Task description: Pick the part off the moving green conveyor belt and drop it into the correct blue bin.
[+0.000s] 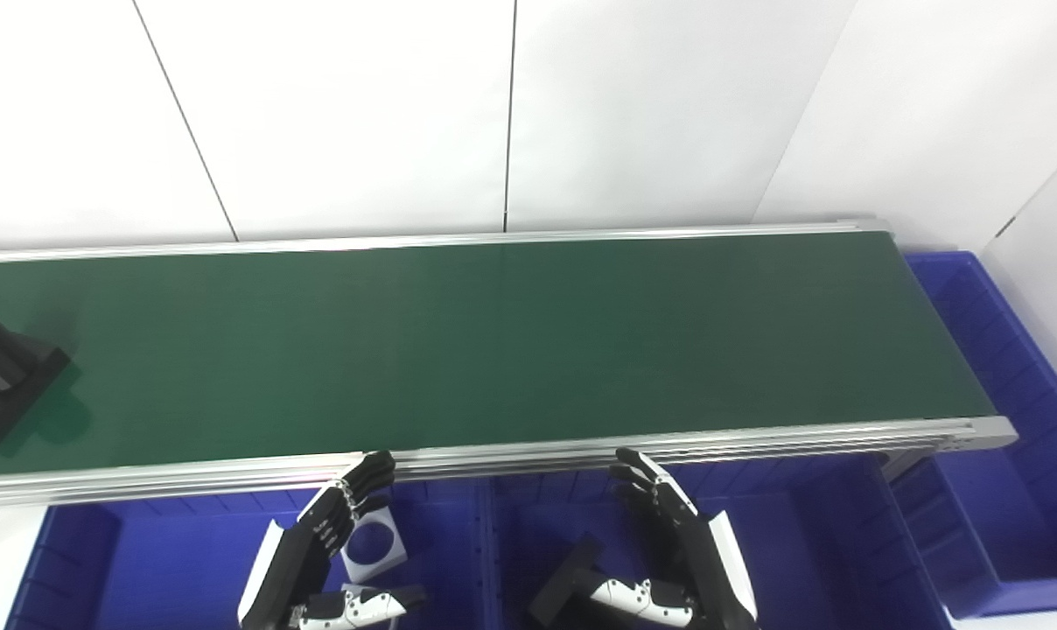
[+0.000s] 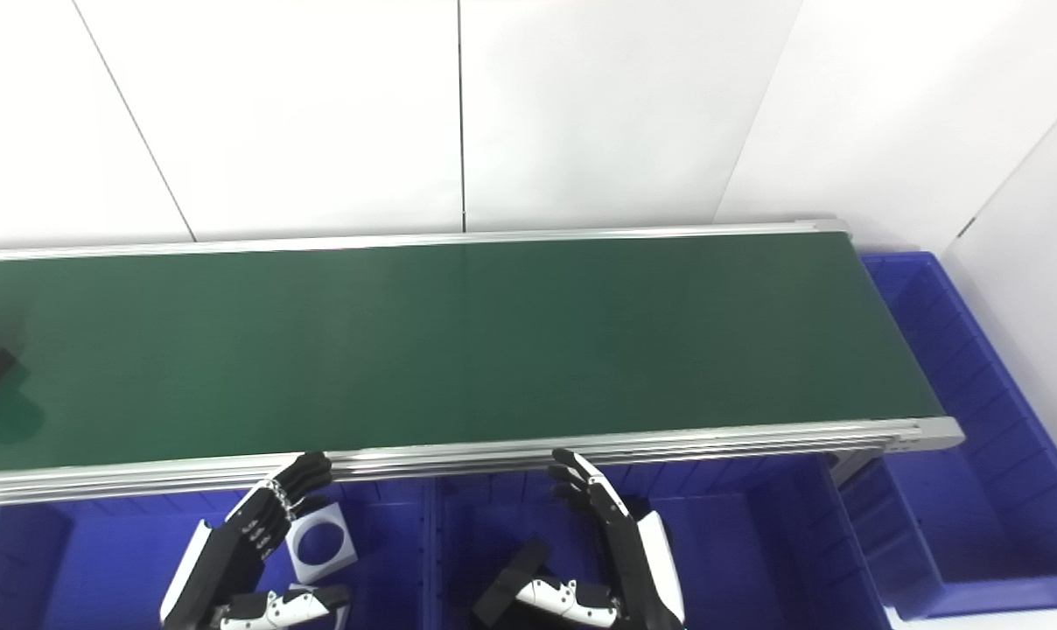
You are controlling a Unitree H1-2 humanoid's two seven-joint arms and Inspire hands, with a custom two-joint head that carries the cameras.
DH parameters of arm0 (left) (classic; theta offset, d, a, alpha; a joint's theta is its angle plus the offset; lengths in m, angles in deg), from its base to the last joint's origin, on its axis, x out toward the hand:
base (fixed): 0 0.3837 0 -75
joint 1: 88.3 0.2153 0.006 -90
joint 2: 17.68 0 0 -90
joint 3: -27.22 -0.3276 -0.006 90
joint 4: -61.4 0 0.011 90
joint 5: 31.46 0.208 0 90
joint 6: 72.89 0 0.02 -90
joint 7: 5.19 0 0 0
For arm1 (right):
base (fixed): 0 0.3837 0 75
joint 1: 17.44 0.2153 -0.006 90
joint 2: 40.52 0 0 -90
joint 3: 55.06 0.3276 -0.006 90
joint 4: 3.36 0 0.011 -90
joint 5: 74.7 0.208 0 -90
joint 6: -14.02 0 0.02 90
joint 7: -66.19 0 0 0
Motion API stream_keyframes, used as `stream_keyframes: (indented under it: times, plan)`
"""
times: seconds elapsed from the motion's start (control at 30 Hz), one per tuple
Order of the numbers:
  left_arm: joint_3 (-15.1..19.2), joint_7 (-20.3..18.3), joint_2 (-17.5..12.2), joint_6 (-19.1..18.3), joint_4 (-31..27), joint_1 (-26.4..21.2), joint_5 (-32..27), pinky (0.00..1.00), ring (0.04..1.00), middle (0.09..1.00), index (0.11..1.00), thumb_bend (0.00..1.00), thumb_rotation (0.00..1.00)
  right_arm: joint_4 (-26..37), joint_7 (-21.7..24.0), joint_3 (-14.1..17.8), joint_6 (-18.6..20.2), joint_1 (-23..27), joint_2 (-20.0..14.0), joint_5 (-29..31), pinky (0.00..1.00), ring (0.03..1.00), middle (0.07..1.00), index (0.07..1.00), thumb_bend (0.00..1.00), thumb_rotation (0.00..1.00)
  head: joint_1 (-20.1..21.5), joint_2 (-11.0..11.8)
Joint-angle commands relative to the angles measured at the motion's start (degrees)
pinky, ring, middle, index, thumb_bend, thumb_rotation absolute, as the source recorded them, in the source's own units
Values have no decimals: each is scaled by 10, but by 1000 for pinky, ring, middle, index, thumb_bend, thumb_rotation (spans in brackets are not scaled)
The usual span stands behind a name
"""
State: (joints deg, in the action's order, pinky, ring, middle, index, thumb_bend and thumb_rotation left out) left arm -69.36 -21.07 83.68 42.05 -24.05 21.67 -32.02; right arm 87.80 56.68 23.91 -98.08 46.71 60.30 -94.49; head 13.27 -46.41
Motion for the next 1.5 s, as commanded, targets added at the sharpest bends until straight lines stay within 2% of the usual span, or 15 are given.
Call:
stream_keyframes:
  times: [0.0,0.1,0.2,0.3,0.63,0.8,1.07,1.27,1.33,1.47]
  plan:
    - [-5,3,-10,19,-23,0,3,825,855,867,836,809,81,24,6,-1,-12,-4,1,2,724,763,812,865,847,360,-3,-1]
    - [-12,1,-25,19,-32,-1,18,815,861,881,851,794,87,25,9,1,-14,-6,0,5,714,765,811,868,853,348,-6,0]
    - [-16,-2,-33,18,-31,-4,4,810,856,881,854,809,73,21,10,2,-17,-4,-2,5,690,762,812,870,850,340,-14,0]
    - [-20,-1,-36,18,-27,-6,-2,811,854,882,856,819,69,16,9,4,-20,-3,-3,6,724,764,810,868,853,332,-17,1]
    - [-14,12,-20,14,-29,5,-10,815,852,873,839,821,99,6,3,6,-33,3,-3,6,748,762,809,868,844,323,-29,5]
    - [-9,22,-6,19,-23,8,-19,809,836,852,820,814,66,4,2,9,-34,4,-2,8,755,762,809,868,844,313,-42,13]
    - [-7,36,13,20,-11,9,-15,786,827,840,814,810,70,9,-6,11,-47,10,-7,24,750,753,792,864,839,271,-85,30]
    - [-10,46,25,20,-6,11,-6,770,810,824,812,803,65,75,-7,23,-47,10,-7,21,731,748,790,855,835,273,-140,55]
    - [-14,51,31,20,-2,9,0,751,793,812,800,809,39,99,-5,30,-43,17,-5,22,771,755,786,857,827,277,-175,70]
    - [-22,63,40,20,3,6,12,735,782,803,785,816,15,151,13,43,-17,42,-10,36,788,769,788,866,799,253,-208,85]
